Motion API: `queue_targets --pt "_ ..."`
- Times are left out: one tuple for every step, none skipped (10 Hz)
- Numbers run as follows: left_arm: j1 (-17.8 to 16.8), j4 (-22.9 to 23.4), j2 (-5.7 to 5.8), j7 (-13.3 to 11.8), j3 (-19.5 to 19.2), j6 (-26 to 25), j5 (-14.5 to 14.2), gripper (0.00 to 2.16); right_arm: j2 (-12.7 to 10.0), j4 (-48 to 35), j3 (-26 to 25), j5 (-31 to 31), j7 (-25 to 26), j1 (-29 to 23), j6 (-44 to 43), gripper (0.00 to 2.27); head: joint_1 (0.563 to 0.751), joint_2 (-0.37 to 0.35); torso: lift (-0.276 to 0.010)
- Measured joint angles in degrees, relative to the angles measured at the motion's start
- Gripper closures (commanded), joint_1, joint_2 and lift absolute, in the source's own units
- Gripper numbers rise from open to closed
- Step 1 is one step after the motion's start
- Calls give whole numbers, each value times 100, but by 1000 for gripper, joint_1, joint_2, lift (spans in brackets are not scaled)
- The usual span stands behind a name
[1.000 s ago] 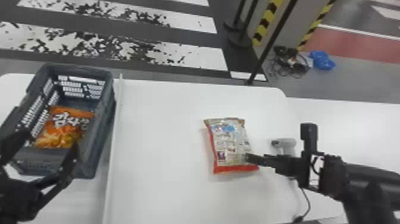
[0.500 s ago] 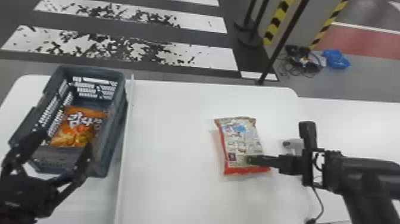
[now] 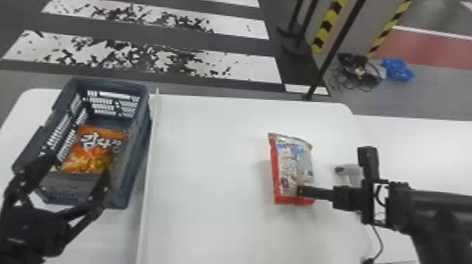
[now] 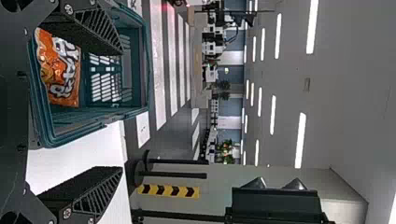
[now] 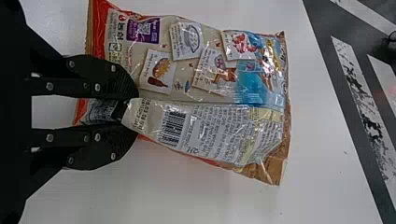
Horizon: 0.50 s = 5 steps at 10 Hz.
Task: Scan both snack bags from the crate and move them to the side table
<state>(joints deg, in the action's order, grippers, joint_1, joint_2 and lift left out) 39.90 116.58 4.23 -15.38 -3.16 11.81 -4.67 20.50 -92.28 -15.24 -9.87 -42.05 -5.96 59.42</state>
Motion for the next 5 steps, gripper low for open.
queue_targets --pt "5 -3 -1 0 0 0 2 124 -12 -237 -245 -178 7 -116 40 2253 695 -215 -75" --pt "8 -4 -1 0 0 0 2 124 -23 -484 -558 -370 46 -209 126 2253 695 -231 -75" --pt "9 -4 -1 0 0 0 2 124 -26 -649 -951 -586 144 -250 197 2253 695 -245 -75" --pt "9 -4 -1 0 0 0 2 124 -18 -708 -1379 -764 261 -219 230 2253 695 -283 -75" --pt "9 -4 -1 -3 0 0 2 124 34 -678 -1770 -883 392 -129 239 2253 695 -332 -75"
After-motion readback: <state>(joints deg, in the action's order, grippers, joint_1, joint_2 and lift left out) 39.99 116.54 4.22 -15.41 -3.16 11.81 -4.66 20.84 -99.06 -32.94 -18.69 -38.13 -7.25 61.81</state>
